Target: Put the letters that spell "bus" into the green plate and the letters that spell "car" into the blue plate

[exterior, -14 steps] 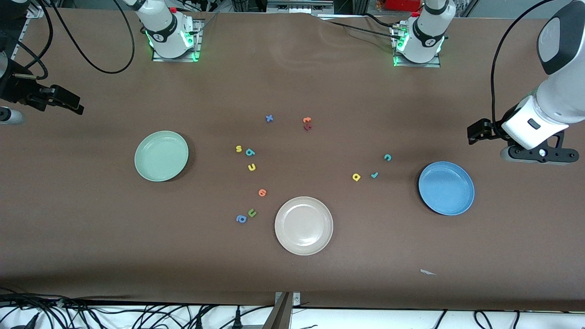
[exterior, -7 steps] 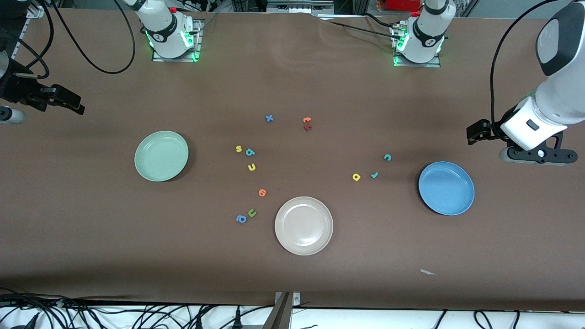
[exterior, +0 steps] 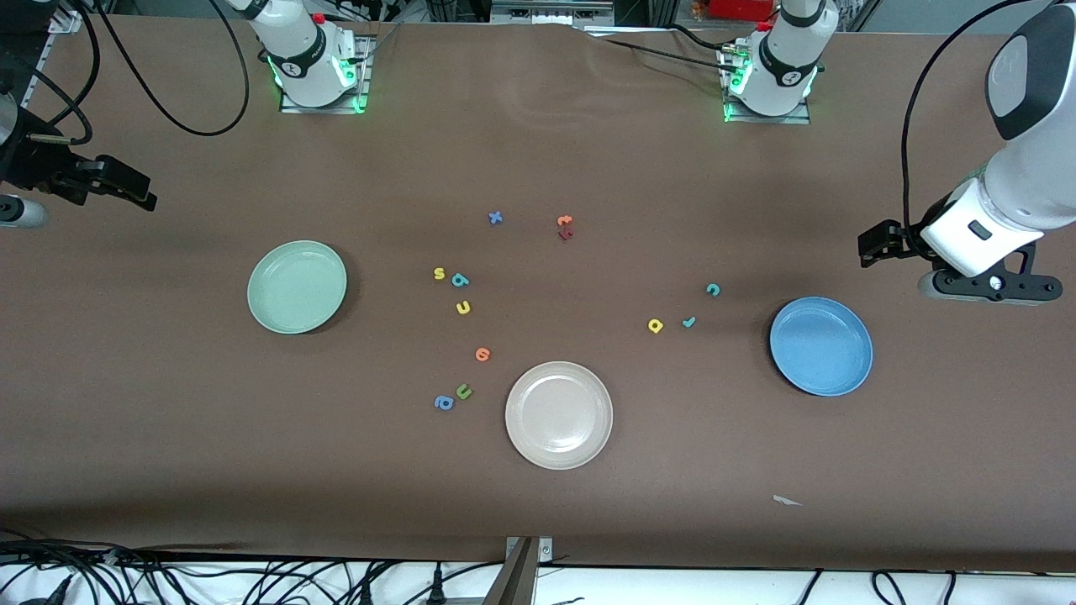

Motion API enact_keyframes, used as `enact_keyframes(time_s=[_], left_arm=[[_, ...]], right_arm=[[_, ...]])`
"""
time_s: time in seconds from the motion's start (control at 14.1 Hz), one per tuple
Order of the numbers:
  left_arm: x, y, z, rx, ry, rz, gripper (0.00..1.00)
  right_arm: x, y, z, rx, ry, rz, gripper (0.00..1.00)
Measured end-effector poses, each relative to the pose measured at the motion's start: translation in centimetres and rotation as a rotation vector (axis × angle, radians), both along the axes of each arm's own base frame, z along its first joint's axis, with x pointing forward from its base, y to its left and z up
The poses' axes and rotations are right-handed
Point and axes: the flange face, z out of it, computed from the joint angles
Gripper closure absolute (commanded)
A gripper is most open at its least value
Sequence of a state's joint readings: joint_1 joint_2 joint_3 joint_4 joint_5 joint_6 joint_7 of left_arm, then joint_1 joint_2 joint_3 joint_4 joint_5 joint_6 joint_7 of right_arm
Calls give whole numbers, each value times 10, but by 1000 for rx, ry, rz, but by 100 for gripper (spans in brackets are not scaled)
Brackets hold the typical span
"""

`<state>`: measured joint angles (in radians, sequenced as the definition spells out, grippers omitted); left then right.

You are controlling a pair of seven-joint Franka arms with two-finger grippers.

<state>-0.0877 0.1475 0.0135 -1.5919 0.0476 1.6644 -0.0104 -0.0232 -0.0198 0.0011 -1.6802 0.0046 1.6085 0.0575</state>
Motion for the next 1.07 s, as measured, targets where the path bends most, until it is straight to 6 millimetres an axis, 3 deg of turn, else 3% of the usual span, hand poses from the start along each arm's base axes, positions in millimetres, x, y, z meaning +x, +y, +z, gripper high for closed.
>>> enact_keyframes(time_s=[1.07], left_arm=[[-1,5,8,-1,-15,8,0]], right_arm=[[4,0,-2,0,-9,-1,0]])
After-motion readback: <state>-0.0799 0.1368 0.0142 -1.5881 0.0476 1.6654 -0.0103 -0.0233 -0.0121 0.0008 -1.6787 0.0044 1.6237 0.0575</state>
